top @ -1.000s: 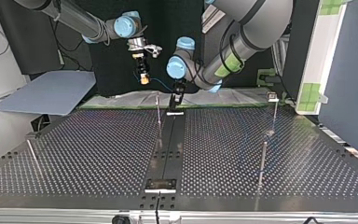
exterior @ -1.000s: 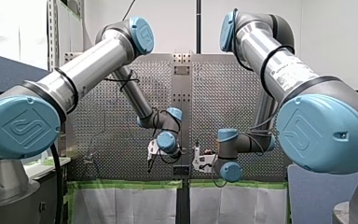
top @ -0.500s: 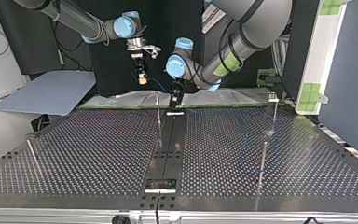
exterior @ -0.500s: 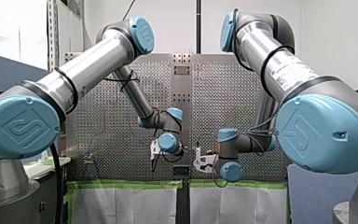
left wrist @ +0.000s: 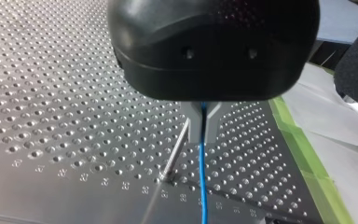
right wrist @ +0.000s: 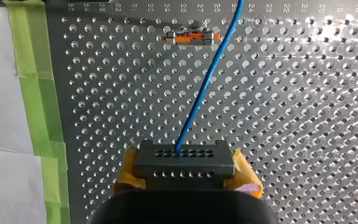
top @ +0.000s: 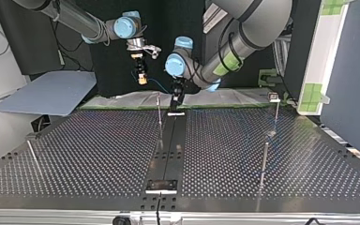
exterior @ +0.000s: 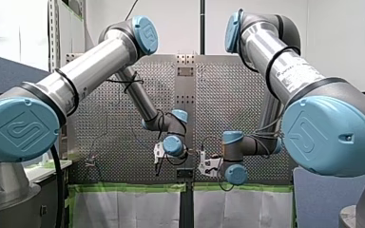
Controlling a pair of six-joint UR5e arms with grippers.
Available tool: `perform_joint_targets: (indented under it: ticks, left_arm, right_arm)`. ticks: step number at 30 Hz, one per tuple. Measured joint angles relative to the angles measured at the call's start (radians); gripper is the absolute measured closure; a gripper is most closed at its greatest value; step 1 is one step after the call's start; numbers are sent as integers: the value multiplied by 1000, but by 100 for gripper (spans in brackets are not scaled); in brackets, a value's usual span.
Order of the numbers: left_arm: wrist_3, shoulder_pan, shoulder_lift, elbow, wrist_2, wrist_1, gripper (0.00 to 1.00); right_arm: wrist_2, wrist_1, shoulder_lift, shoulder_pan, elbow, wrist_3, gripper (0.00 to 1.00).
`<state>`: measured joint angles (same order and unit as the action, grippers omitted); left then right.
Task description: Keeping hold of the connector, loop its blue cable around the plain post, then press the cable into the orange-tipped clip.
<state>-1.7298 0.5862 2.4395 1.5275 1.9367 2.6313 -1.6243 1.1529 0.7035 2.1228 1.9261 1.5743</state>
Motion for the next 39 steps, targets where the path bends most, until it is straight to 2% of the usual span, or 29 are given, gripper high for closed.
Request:
perform_joint_targets:
  ticks: [8,9,10,11,13,15,16,18,19,20,22,24,29,39]
  left_arm:
    - [0,2,0,0,-1,-10,100]
    - [0,2,0,0,-2,-10,98]
    - [0,2,0,0,-3,-9,86]
    - [0,2,0,0,-3,-8,86]
    - [2,2,0,0,-3,-2,68]
    - [5,2,0,0,-4,6,68]
    - [6,3,0,0,-4,11,57]
    - [8,3,0,0,-7,17,57]
    - [9,3,0,0,-12,22,47]
    - [10,3,0,0,-16,26,47]
    - [11,3,0,0,-27,34,39]
    - [12,2,0,0,-34,36,36]
    - [12,-1,0,0,-50,33,36]
    - [1,-19,0,-2,-108,43,36]
  right_arm:
    - [0,5,0,-1,0,-1,100]
    - [0,5,0,-1,0,-1,100]
    - [0,5,0,0,0,-2,100]
    - [1,6,0,0,0,-3,100]
    - [1,4,0,1,-2,-5,100]
    - [2,1,0,4,-4,-6,100]
    - [2,0,0,5,-5,-7,100]
    - [2,-2,0,6,-7,-8,100]
    - [3,-3,0,7,-7,-9,100]
    - [3,-3,0,7,-8,-9,100]
    - [3,-4,0,8,-8,-9,100]
    - [4,-4,0,9,-8,-10,100]
    - [8,-3,0,12,-9,-15,100]
    - [22,1,0,16,-9,-19,100]
